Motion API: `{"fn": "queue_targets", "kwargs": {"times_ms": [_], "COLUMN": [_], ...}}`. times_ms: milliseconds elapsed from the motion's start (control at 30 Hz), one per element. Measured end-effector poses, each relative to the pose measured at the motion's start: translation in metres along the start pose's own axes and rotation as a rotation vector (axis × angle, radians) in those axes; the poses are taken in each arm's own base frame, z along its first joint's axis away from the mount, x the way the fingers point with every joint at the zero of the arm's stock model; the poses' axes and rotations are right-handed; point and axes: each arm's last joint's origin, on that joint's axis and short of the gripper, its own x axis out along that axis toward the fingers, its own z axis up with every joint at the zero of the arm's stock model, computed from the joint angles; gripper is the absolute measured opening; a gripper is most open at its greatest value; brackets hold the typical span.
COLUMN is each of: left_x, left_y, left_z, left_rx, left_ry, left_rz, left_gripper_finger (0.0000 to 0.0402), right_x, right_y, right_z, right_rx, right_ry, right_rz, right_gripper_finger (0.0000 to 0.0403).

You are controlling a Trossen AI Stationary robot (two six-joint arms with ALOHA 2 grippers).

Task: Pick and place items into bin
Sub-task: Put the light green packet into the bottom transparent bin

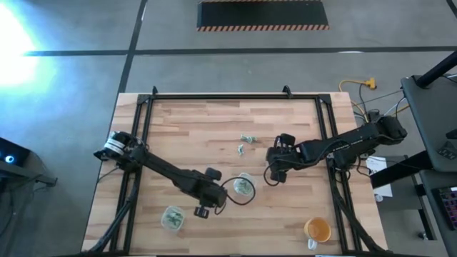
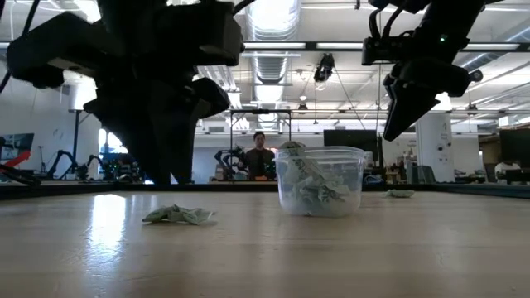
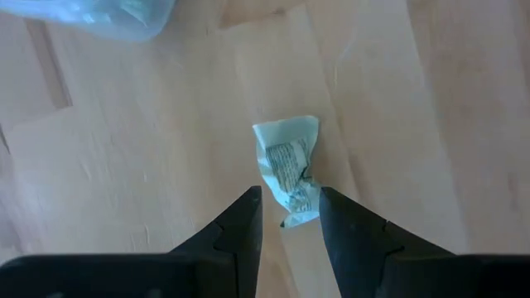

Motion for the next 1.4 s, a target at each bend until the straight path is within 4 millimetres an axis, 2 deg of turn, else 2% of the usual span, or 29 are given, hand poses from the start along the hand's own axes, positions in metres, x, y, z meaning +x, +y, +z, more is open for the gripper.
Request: {"fn": "queue_targets", "kwargs": {"times_ms": [200,433,733,1133,1233,1400], "left_x": [0.006,0.006,0.029,0.03,0.03,0.029], "left_y": [0.0,0.0,0.002,0.008,0.008,0.008], "left_z": [-0.005,-0.001,-0.003,-0.003,-0.003,-0.003], "left_rx": [0.0,-0.003,-0.006,-0.017,-0.015,0.01], "left_ry": [0.013,-0.031,0.014,0.025,0.026,0.025], "left_rz": [0.001,-0.003,0.0,0.012,0.012,0.013], "left_gripper_finger": [0.0105,0.0105,0.0105,0.0103,0.0088,0.0041], "right_x": [0.0,0.0,0.0,0.001,0.001,0.001], "right_y": [0.001,0.001,0.001,0.001,0.001,0.001], "right_z": [0.001,0.001,0.002,0.001,0.001,0.0], "right_rx": [0.005,0.006,0.008,0.007,0.006,0.006], "right_ry": [-0.011,-0.014,-0.016,-0.013,-0.013,-0.012], "right_rz": [0.005,0.006,0.007,0.006,0.006,0.006], "right_gripper_finger": [0.0056,0.0056,0.0057,0.0057,0.0057,0.0057]}}
